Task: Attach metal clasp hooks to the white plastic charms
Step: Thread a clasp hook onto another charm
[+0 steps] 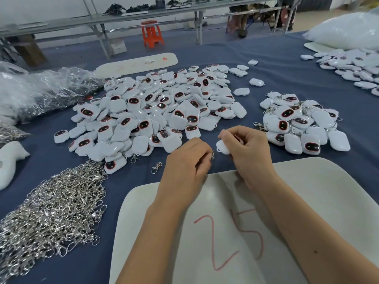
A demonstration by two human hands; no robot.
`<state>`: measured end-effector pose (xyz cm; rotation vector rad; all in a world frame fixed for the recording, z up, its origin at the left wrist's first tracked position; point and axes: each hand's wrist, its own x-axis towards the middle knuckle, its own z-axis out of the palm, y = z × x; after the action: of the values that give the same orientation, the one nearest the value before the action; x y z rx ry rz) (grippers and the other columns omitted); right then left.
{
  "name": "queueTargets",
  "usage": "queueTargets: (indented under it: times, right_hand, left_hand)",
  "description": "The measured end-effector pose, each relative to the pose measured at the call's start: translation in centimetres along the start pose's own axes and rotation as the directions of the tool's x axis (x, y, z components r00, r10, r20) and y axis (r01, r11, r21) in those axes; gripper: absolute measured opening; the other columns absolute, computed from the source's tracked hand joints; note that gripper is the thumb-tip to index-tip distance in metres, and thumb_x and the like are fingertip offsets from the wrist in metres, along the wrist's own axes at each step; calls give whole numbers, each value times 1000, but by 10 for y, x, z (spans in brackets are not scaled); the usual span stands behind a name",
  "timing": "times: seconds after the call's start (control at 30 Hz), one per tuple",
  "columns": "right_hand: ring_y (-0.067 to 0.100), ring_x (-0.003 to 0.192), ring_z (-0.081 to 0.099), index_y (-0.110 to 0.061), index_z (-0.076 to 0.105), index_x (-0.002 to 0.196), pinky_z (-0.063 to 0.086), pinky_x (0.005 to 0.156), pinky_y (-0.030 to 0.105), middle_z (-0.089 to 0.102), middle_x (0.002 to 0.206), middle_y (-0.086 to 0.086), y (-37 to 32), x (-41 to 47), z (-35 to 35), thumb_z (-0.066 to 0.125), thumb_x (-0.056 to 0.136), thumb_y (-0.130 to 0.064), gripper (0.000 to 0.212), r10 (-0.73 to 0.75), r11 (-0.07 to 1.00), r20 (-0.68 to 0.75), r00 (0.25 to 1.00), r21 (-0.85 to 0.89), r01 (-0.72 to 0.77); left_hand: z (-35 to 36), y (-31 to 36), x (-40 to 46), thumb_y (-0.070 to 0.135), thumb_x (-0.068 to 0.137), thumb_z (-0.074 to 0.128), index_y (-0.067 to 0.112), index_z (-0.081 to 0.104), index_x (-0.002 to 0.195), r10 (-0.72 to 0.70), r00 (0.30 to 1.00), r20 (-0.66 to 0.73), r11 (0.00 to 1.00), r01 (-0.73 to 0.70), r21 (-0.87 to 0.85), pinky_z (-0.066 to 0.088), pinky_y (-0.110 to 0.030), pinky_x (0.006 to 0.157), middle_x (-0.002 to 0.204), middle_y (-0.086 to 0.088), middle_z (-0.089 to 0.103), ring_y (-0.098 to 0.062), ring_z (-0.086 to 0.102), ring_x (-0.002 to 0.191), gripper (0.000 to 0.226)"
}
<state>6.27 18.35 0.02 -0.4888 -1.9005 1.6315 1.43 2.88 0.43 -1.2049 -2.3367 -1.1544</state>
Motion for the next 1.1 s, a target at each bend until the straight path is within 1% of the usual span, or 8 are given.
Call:
queueTargets:
  times: [0.07, 0.13, 0.33, 0.63, 0.73, 0.83, 0.93, 1.1]
  right_hand:
    - [5, 56, 42, -17, 72, 74, 35, 53, 16, 56, 58, -8, 2, 1, 1, 67, 92, -28, 22, -21, 998, -35, 999, -65, 19]
    - [4, 56, 42, -17, 71, 72, 35, 53, 16, 56, 57, -12, 4, 2, 2, 66, 92, -28, 23, -27, 995, -51, 998, -97, 22]
    - [5, 57, 47, -20, 69, 70, 39, 60, 22, 59, 57, -13, 5, 2, 2, 68, 93, -27, 24, -40, 990, -43, 998, -134, 34]
    - [8, 58, 50, -19, 67, 70, 42, 58, 23, 61, 59, -8, -5, -6, 2, 68, 95, -19, 25, -159, 958, -20, 987, -243, 149]
    - [17, 60, 55, -15, 67, 73, 45, 60, 30, 62, 59, -5, -8, -10, 4, 68, 95, -17, 22, -240, 929, -14, 971, -295, 225]
    - [20, 58, 54, -14, 66, 74, 44, 58, 31, 61, 59, -3, -9, -12, 7, 68, 95, -14, 22, -305, 906, -12, 952, -314, 286]
    - [14, 59, 52, -18, 67, 72, 43, 58, 26, 62, 60, -5, -6, -11, 7, 67, 95, -15, 23, -196, 965, -66, 978, -192, 180]
    - [8, 59, 44, -16, 69, 72, 39, 57, 21, 56, 59, -9, -2, -7, 7, 66, 93, -23, 23, -6, 1000, -117, 993, 2, 6]
  left_hand:
    - [1, 2, 0, 5, 93, 58, 17, 57, 81, 7, 1000, 28, 1000, -7, -8, 35, -21, 64, 80, 8, 54, -11, 49, 74, 17]
    - [1, 3, -1, 7, 93, 55, 16, 57, 82, 27, 998, 50, 1000, -26, -14, 35, -20, 64, 80, 8, 53, -11, 48, 74, 14]
    - [3, 6, -1, 9, 94, 54, 14, 58, 83, 33, 997, 67, 999, -32, -18, 40, -33, 64, 80, 6, 53, -15, 47, 73, 12]
    - [8, 3, -3, 4, 91, 59, 15, 62, 84, -6, 999, 49, 1000, 6, 5, 40, -29, 65, 81, 7, 56, -11, 49, 73, 13]
    - [9, 3, -4, 3, 90, 62, 15, 63, 82, -50, 998, 35, 999, 50, 9, 37, -22, 64, 79, 8, 57, -11, 49, 72, 14]
    - [9, 4, -5, 4, 89, 61, 17, 62, 79, -135, 991, 2, 991, 135, -19, 39, -23, 63, 76, 10, 58, -11, 51, 73, 16]
    - [10, 7, -4, 5, 93, 62, 15, 62, 82, -158, 986, -45, 985, 155, -74, 43, -28, 67, 79, 8, 60, -12, 54, 75, 15]
    - [10, 7, -1, 4, 97, 63, 11, 67, 94, -32, 995, -96, 992, 20, -124, 50, -36, 76, 92, 6, 64, -17, 59, 87, 9]
